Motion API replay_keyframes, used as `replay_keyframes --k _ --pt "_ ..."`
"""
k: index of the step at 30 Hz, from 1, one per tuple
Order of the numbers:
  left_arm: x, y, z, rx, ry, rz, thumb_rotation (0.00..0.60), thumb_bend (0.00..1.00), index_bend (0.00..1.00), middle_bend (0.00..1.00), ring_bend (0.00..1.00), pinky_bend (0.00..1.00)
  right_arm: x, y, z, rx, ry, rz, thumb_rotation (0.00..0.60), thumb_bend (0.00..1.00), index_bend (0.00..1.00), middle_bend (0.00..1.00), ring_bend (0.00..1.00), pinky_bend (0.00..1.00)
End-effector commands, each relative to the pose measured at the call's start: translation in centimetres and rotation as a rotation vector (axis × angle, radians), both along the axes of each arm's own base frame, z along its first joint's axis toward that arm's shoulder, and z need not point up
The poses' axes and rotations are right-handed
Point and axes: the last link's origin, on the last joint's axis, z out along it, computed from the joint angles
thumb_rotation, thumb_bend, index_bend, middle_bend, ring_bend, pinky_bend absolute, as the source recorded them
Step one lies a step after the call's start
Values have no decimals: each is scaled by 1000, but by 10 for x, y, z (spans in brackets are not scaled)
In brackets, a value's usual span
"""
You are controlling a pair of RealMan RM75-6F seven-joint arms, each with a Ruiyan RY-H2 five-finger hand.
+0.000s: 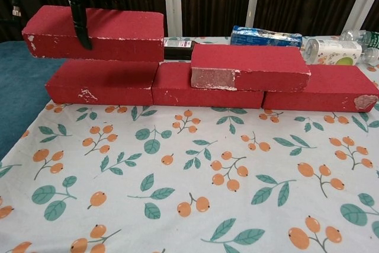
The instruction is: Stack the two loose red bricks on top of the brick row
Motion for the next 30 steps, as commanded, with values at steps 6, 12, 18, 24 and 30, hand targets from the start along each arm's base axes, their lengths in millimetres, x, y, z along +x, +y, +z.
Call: replay_keyframes --k 6,12,18,24,30 --pt "-10 11 -14 -3 -24 -18 600 104 353 383 156 177 1 0 0 -2 -3 0 600 153 0 0 0 0" --pt "-17 17 -24 -17 -63 -23 600 104 353 381 156 180 0 0 -1 -5 -2 -5 600 152 0 0 0 0" --pt "-25 21 -29 -33 -124 1 600 104 363 381 156 182 0 0 -2 -7 1 -12 600 152 0 0 0 0" --pt "-31 25 -31 -45 -146 13 600 104 373 381 156 182 1 -1 -2 -7 5 -15 600 153 0 0 0 0" --pt "-28 28 -34 -60 -147 1 600 104 386 379 147 187 1 -1 -3 -12 7 -22 600 153 0 0 0 0"
